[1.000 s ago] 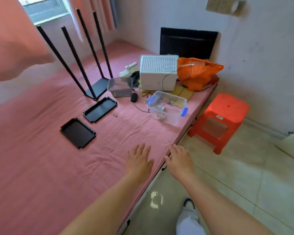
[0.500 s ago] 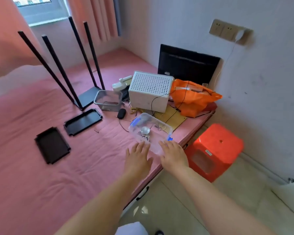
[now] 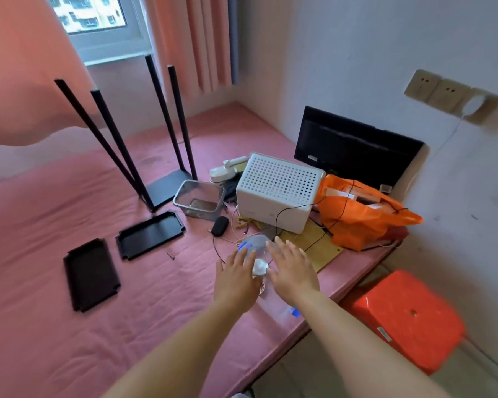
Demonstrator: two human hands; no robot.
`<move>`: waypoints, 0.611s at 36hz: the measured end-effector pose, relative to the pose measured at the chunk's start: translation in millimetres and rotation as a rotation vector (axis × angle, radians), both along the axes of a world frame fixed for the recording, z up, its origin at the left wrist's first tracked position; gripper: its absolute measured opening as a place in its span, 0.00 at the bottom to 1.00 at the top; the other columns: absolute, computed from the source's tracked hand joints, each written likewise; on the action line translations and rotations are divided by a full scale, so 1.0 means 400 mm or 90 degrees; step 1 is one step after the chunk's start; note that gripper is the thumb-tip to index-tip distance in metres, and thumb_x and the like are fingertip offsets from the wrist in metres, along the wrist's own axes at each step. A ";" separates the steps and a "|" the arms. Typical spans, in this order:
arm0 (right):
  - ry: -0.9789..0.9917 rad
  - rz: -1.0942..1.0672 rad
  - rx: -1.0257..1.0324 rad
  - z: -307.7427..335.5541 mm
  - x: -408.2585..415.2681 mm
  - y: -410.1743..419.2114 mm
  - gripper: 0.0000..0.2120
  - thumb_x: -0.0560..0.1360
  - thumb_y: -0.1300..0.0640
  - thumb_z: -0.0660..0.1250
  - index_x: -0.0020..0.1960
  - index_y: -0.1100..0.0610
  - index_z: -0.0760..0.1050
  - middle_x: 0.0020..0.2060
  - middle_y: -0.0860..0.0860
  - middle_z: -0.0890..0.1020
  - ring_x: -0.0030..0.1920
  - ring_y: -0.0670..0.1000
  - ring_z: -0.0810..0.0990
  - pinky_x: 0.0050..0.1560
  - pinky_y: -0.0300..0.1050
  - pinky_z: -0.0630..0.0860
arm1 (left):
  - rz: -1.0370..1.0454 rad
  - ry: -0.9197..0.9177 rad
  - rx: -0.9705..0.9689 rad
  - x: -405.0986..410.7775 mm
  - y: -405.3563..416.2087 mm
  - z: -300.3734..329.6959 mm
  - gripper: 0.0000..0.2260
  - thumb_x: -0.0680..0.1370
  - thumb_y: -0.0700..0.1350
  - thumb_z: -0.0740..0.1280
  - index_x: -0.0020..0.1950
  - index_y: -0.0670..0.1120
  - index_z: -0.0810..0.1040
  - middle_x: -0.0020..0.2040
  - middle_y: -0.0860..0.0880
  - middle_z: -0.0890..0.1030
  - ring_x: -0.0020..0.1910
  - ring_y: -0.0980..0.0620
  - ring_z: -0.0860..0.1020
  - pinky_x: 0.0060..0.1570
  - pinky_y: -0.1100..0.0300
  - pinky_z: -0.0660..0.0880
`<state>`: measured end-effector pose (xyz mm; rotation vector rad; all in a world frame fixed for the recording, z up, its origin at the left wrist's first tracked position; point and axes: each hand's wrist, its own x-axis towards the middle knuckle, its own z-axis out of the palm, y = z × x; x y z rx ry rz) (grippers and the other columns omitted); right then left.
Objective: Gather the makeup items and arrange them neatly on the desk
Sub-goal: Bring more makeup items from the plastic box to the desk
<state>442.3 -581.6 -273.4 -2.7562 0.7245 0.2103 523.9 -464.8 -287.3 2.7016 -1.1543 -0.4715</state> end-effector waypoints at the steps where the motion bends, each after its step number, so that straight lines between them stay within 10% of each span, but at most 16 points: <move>1: 0.003 0.009 0.004 -0.008 0.012 -0.012 0.28 0.80 0.45 0.51 0.77 0.46 0.46 0.77 0.47 0.49 0.76 0.50 0.46 0.74 0.49 0.43 | 0.004 0.001 0.002 0.009 -0.007 -0.005 0.27 0.80 0.57 0.54 0.76 0.53 0.49 0.77 0.53 0.53 0.76 0.48 0.50 0.73 0.45 0.48; 22: 0.174 0.440 0.051 -0.338 0.268 -0.289 0.29 0.80 0.46 0.51 0.77 0.49 0.44 0.77 0.48 0.46 0.76 0.50 0.44 0.75 0.51 0.42 | 0.396 0.098 0.100 0.040 -0.212 -0.280 0.25 0.78 0.56 0.58 0.73 0.51 0.58 0.73 0.52 0.61 0.71 0.50 0.58 0.71 0.46 0.48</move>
